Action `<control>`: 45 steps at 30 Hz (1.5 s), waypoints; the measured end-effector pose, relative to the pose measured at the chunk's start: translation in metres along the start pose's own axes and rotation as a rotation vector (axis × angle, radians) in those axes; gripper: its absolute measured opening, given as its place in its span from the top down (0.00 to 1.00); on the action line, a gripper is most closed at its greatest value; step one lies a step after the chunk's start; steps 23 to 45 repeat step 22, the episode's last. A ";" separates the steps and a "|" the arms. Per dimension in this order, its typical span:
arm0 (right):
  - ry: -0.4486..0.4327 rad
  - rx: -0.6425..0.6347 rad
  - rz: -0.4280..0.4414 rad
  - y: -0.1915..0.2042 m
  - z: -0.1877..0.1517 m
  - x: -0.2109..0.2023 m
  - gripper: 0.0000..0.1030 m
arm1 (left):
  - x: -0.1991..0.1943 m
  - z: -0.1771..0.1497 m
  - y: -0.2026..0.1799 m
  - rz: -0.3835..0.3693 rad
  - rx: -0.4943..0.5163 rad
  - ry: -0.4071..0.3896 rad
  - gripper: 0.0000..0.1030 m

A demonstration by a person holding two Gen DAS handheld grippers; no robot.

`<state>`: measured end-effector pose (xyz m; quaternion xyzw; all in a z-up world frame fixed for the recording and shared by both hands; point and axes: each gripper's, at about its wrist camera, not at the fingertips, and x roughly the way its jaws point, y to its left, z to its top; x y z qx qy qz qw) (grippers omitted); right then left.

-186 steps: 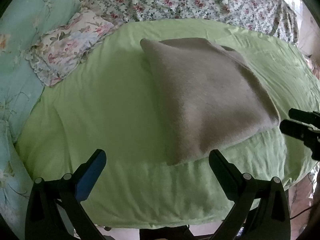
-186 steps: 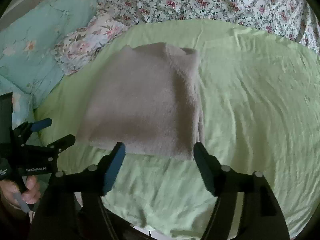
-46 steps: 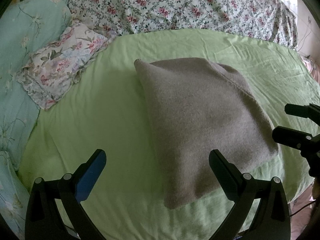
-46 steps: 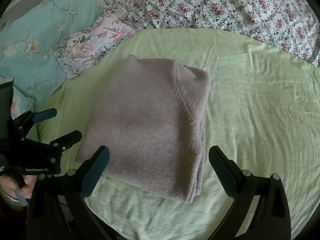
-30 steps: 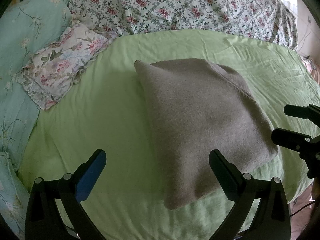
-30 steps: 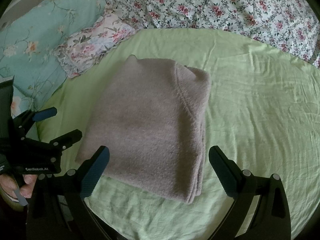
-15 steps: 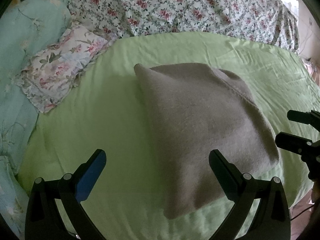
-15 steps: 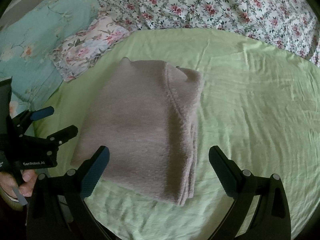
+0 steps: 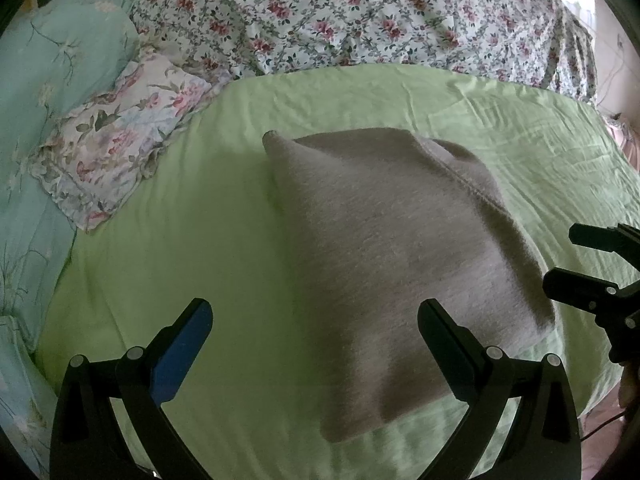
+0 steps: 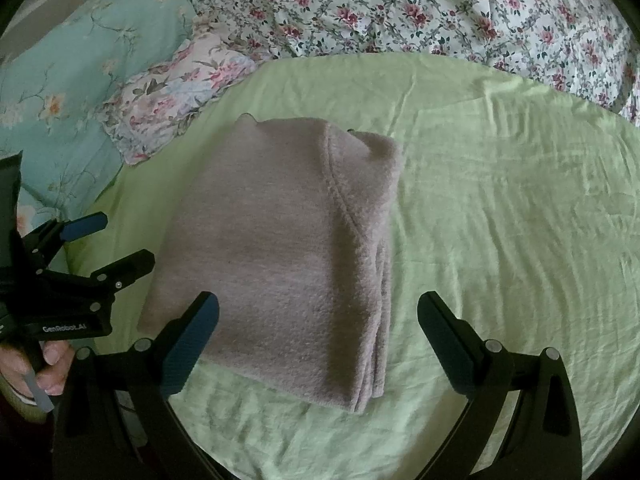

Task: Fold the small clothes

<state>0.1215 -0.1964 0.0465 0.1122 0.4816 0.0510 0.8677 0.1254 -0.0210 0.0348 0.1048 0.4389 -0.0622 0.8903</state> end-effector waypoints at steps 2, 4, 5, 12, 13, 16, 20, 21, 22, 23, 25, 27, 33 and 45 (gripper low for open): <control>0.000 0.000 0.000 0.001 0.000 0.000 0.03 | 0.000 0.000 0.000 0.001 0.001 -0.001 0.01; -0.001 0.000 -0.001 0.001 0.000 0.000 0.03 | 0.000 0.000 0.000 0.003 0.002 -0.001 0.00; -0.001 0.002 -0.001 0.001 -0.001 0.000 0.03 | 0.000 0.000 -0.001 0.004 0.002 -0.002 0.00; -0.004 0.000 0.002 0.004 0.002 0.001 0.03 | -0.003 -0.001 0.000 0.003 -0.006 -0.007 0.00; -0.004 -0.001 0.003 0.004 0.002 0.002 0.03 | -0.002 -0.001 0.000 0.006 -0.007 -0.004 0.00; 0.003 0.010 -0.002 0.005 0.001 0.003 0.03 | -0.002 -0.003 -0.001 0.008 -0.004 0.000 0.00; 0.004 0.016 0.007 0.005 0.001 0.004 0.03 | -0.003 -0.004 -0.002 0.007 0.003 -0.001 0.00; 0.004 0.016 0.006 0.006 0.001 0.005 0.03 | -0.002 -0.004 -0.002 0.006 0.002 0.000 0.00; 0.004 0.019 0.007 0.005 0.000 0.005 0.03 | -0.001 -0.004 -0.001 0.004 -0.002 -0.001 0.00; 0.004 0.019 0.007 0.005 0.000 0.005 0.03 | -0.001 -0.004 -0.001 0.004 -0.002 -0.001 0.00; 0.004 0.019 0.007 0.005 0.000 0.005 0.03 | -0.001 -0.004 -0.001 0.004 -0.002 -0.001 0.00; 0.004 0.019 0.007 0.005 0.000 0.005 0.03 | -0.001 -0.004 -0.001 0.004 -0.002 -0.001 0.00; 0.004 0.019 0.007 0.005 0.000 0.005 0.03 | -0.001 -0.004 -0.001 0.004 -0.002 -0.001 0.00; 0.004 0.019 0.007 0.005 0.000 0.005 0.03 | -0.001 -0.004 -0.001 0.004 -0.002 -0.001 0.00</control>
